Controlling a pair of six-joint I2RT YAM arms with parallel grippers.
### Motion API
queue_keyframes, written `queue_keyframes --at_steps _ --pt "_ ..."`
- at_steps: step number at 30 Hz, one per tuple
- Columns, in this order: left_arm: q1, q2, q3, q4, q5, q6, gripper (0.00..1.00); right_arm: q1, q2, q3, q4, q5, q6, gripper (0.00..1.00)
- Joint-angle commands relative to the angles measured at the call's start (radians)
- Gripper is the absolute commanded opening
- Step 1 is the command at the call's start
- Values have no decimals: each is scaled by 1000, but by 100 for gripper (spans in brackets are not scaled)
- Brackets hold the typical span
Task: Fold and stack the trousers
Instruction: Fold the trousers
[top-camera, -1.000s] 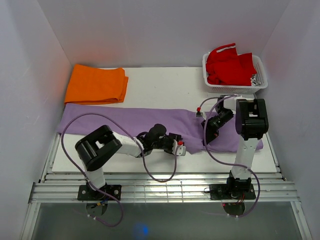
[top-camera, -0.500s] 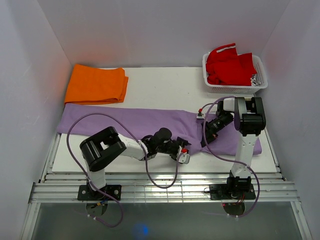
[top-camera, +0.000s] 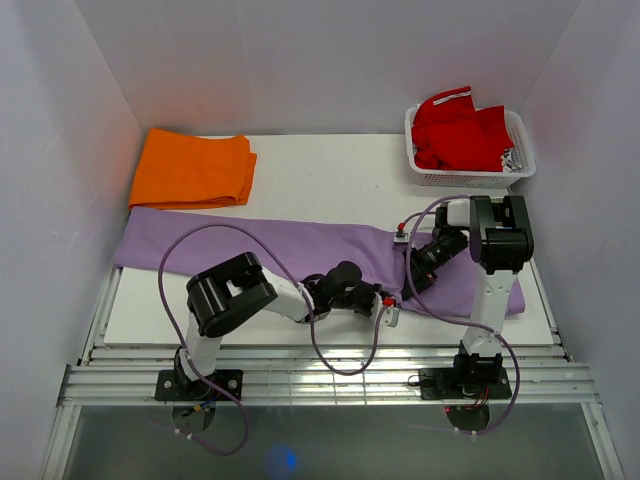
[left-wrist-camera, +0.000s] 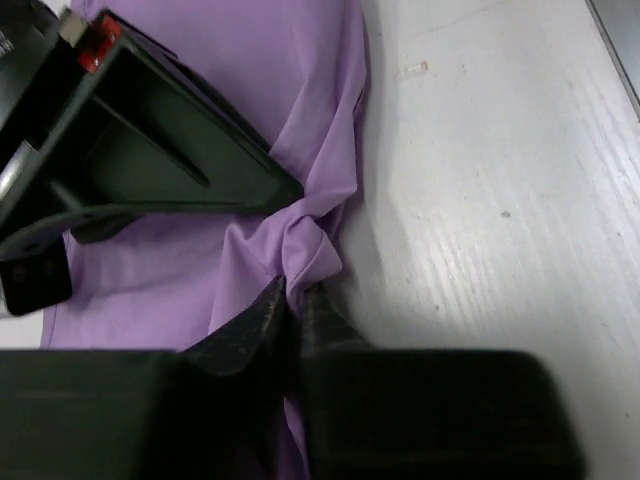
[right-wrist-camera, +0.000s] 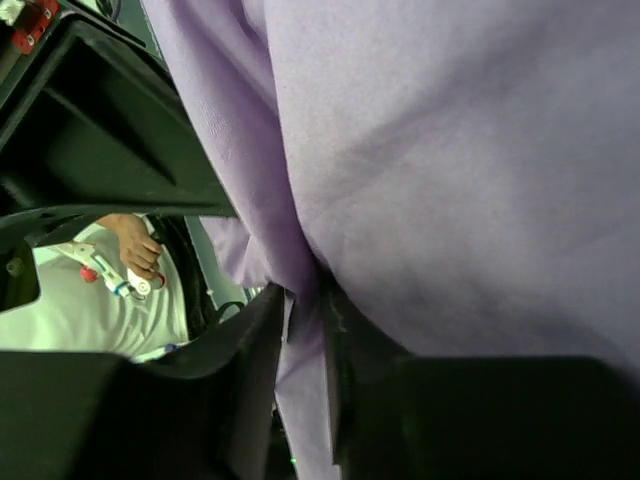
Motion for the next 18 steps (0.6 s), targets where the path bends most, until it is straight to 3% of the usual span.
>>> queue_keyframes --at_steps 1,6,11,13,14,17,18 --pt "7 -98 -57 -88 20 4 13 -1 -65 24 -20 20 -2 32" --pt "7 -264 -92 -287 256 -92 1 -17 -82 132 73 76 116 46" --pt "7 -215 73 -634 380 -197 3 -18 -84 179 238 259 272 47" --pt "8 -144 128 -741 408 -236 15 -15 -68 193 268 305 303 46" --pt "11 -123 153 -772 420 -264 33 -14 -62 208 271 320 309 46" --pt "28 -111 202 -788 473 -339 58 -12 -59 210 296 381 306 46" --pt "31 -122 199 -779 482 -358 75 -12 -64 205 304 401 300 47"
